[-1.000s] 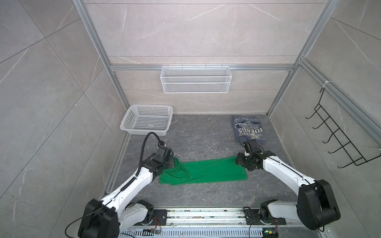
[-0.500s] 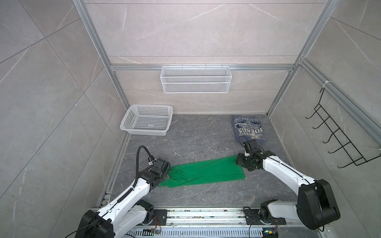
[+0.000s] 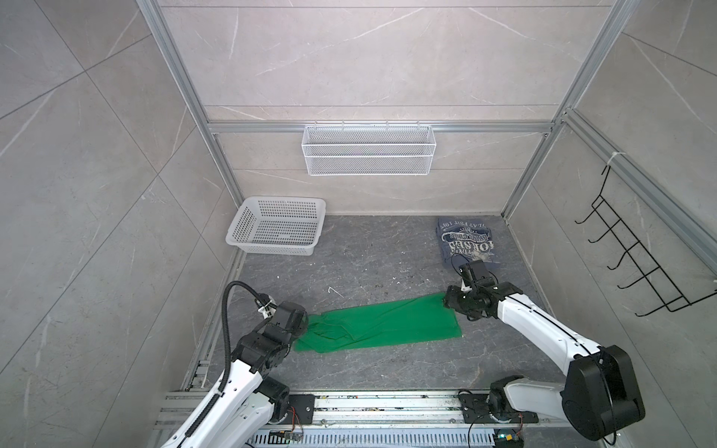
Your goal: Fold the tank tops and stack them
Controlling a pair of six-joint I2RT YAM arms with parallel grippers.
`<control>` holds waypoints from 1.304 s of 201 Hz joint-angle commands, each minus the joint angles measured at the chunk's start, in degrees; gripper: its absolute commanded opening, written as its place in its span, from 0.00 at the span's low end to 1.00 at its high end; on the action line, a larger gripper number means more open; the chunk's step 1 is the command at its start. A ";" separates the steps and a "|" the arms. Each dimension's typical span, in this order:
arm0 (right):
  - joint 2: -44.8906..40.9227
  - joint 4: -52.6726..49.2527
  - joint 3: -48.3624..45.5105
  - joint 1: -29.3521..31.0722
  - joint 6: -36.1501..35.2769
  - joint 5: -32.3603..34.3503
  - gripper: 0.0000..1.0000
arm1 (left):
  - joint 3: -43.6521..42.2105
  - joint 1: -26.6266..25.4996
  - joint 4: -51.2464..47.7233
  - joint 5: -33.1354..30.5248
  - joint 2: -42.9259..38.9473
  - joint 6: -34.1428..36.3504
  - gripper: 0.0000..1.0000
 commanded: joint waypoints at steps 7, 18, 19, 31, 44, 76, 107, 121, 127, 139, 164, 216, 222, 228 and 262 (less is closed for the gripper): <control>1.54 -0.02 3.36 3.20 -0.57 -1.15 0.65 | 4.67 -2.37 4.67 2.07 3.52 3.95 0.40; 2.64 0.64 3.68 4.33 0.15 -1.58 0.65 | 5.01 -3.69 10.59 7.31 7.81 5.51 0.40; 2.71 0.73 3.65 4.40 0.16 -1.68 0.65 | 5.06 -3.82 11.06 7.92 8.40 5.60 0.40; 3.77 1.53 3.45 5.45 1.05 -2.15 0.65 | 5.78 -5.16 17.22 14.79 15.16 6.90 0.40; 4.80 2.33 3.02 6.38 2.03 -2.54 0.64 | 7.57 -8.69 20.95 17.09 23.14 7.04 0.41; 6.26 3.14 0.40 7.02 3.89 -4.08 0.64 | 11.55 -14.88 23.96 17.65 37.45 7.40 0.41; 7.62 1.78 -2.22 7.02 4.59 -2.08 0.64 | 7.54 -14.28 27.02 16.81 41.47 4.82 0.40; 8.68 1.11 -2.86 6.96 5.01 -1.01 0.64 | 5.07 -13.57 27.84 16.30 41.77 4.07 0.41; 9.20 0.75 -3.25 6.91 5.32 -0.22 0.64 | 4.00 -13.24 28.22 15.96 41.72 3.74 0.40; 9.75 0.41 -3.84 6.56 5.74 0.77 0.63 | 2.41 -12.66 28.02 15.57 41.53 3.08 0.40; 10.89 -1.29 -4.83 4.09 6.88 2.64 0.61 | -0.89 -11.29 27.00 13.87 40.32 1.75 0.41; 10.09 -1.26 -6.99 -0.03 7.38 2.59 0.48 | -3.06 -9.36 29.48 13.87 40.09 2.60 0.44; 9.86 -1.65 -6.87 -0.02 7.37 3.21 0.47 | -2.40 -9.32 29.33 14.11 41.01 2.88 0.44; 9.58 -2.02 -6.78 -0.01 7.37 4.00 0.46 | -1.67 -9.32 29.29 14.42 41.96 3.36 0.44; 7.68 -2.52 -6.68 -0.01 6.90 3.54 0.44 | 1.47 -9.43 32.44 18.05 46.50 6.50 0.45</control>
